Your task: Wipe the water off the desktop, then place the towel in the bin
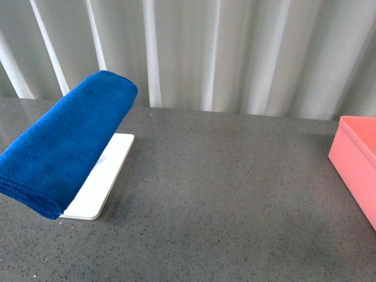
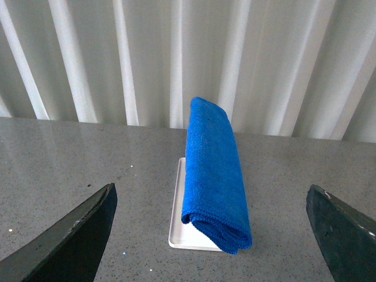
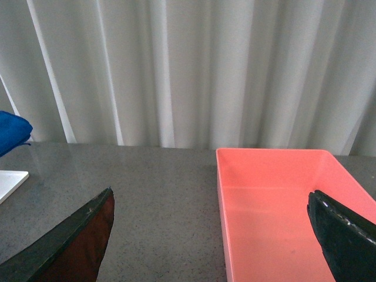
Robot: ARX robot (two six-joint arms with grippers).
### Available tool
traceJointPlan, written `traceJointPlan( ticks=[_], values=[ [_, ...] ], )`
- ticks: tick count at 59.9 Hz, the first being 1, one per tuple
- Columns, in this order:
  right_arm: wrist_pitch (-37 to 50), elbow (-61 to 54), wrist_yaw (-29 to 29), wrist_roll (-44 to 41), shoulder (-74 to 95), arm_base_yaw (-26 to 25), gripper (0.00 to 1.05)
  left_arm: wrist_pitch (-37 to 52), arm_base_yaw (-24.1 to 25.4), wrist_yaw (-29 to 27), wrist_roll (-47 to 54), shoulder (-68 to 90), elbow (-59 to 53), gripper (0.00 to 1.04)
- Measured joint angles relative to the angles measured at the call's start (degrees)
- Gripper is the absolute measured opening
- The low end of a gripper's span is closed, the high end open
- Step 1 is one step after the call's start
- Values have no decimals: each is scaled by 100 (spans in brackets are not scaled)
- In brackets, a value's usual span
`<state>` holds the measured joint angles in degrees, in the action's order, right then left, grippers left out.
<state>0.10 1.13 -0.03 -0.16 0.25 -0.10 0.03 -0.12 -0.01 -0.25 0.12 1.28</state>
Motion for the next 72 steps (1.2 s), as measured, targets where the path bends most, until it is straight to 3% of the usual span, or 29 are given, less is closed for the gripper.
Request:
traceJointPlan(
  ticks=[29, 33, 36, 47, 53, 59, 67, 72],
  values=[
    [0, 0, 0, 0, 0, 0, 98, -2, 0, -7, -2, 2, 0, 98],
    [0, 0, 0, 0, 0, 0, 98, -476, -249, -914, -389, 343, 160, 98],
    [0, 0, 2, 2, 0, 0, 98, -455, -269, -1215, -704, 868, 289, 98],
    [0, 0, -2, 2, 0, 0, 98, 1276, -22, -293, -695, 3353, 1434, 98],
    [0, 0, 0, 2, 0, 0, 98, 1626, 55, 256, -332, 4929, 2546, 98],
    [0, 0, 0, 2, 0, 0, 98, 1237, 118, 511, 85, 6400, 3720, 98],
    [0, 0, 0, 2, 0, 0, 98, 44, 160, 949, 407, 8054, 5423, 98],
    [0, 0, 0, 2, 0, 0, 98, -479, 127, 938, 634, 8752, 6258, 98]
  ],
)
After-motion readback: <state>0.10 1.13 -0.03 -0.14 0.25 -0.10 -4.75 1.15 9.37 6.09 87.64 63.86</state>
